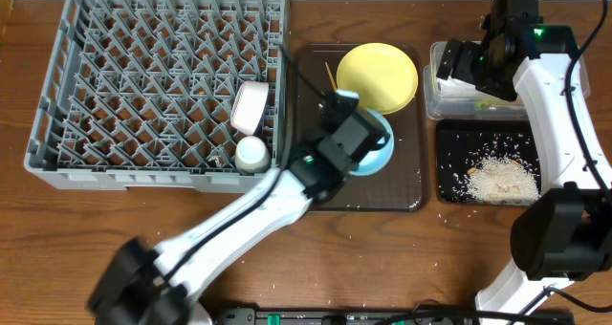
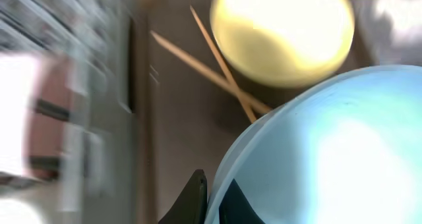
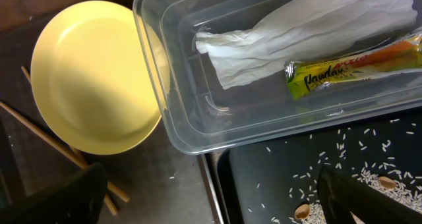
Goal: Sort waste into correct bins and load items into the dishwasher
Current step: 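Lift the blue bowl and carry it left to the dish rack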
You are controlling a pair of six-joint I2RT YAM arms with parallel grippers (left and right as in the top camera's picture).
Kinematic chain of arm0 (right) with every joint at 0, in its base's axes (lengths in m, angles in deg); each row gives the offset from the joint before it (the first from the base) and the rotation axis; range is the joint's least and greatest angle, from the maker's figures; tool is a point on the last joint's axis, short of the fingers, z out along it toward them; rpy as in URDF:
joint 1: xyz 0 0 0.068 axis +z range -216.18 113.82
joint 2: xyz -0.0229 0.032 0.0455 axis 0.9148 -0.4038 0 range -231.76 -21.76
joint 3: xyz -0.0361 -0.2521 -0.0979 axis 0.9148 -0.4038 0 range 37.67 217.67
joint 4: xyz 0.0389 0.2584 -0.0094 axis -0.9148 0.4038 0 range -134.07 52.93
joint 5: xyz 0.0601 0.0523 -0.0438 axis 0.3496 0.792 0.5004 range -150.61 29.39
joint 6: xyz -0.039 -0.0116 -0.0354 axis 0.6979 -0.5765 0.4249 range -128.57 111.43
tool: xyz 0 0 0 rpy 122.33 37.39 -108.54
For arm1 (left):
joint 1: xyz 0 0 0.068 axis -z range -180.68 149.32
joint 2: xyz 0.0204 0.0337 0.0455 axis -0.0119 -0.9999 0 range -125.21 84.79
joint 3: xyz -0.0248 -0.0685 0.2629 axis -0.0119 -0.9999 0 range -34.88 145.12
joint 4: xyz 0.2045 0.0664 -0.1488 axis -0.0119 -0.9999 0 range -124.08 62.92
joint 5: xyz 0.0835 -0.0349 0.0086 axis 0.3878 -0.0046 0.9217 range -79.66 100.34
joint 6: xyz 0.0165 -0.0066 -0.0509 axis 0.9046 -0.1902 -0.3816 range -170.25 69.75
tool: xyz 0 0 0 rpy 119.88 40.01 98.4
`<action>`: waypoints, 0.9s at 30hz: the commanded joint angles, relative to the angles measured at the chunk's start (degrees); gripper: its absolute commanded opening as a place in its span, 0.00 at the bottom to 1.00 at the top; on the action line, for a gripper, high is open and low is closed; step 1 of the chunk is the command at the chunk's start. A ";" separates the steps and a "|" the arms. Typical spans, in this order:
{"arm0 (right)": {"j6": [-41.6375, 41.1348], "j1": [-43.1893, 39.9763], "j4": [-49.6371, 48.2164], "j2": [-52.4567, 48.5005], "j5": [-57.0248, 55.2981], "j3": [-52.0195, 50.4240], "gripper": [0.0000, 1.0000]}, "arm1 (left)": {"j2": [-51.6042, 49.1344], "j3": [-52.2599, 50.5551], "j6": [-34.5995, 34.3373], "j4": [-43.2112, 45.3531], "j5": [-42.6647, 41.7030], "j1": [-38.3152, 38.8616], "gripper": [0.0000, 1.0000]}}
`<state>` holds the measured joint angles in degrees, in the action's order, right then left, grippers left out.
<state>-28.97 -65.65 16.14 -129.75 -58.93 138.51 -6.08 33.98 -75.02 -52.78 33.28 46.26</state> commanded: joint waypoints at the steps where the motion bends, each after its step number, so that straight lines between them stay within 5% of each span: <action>1: -0.15 -0.09 0.00 1.11 -0.35 0.24 0.99 | 6.38 0.11 4.52 -0.20 9.66 -0.59 0.07; 27: -0.13 -0.11 0.00 1.11 -0.35 0.24 0.99 | 11.52 0.37 14.16 1.53 15.78 -12.33 0.07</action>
<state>-28.97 -65.65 16.14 -129.75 -58.93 138.51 4.12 33.98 -63.02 -51.79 46.50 34.59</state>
